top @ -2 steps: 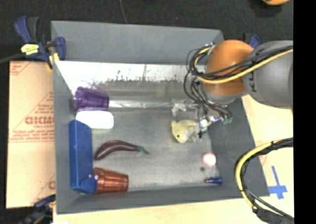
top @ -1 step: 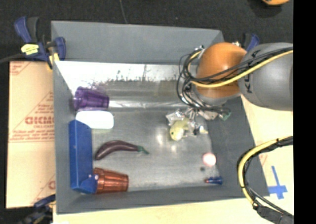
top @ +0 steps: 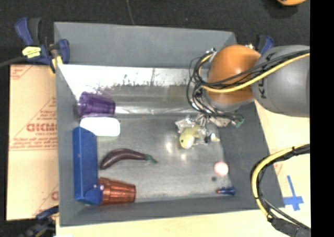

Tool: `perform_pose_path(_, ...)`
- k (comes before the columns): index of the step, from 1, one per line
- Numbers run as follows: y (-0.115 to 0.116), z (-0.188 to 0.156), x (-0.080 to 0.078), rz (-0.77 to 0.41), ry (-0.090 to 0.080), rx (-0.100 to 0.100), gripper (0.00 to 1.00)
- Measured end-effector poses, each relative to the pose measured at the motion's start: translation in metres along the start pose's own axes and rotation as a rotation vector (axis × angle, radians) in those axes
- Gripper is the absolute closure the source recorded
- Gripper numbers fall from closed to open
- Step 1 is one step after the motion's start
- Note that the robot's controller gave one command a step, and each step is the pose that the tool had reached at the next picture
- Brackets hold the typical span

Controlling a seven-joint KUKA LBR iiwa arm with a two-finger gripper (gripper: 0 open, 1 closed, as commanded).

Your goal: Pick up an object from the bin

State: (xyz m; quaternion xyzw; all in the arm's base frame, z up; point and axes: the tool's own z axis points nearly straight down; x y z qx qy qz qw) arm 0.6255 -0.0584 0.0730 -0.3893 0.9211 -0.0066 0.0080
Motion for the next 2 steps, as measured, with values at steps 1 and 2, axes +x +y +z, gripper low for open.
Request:
perform_pose_path(1, 0.002, -0.057, 0.001, 0.016, 0.005, -0.006, 1.00)
perform_pose_path(2, 0.009, -0.133, -0.011, 0.067, 0.006, -0.008, 1.00)
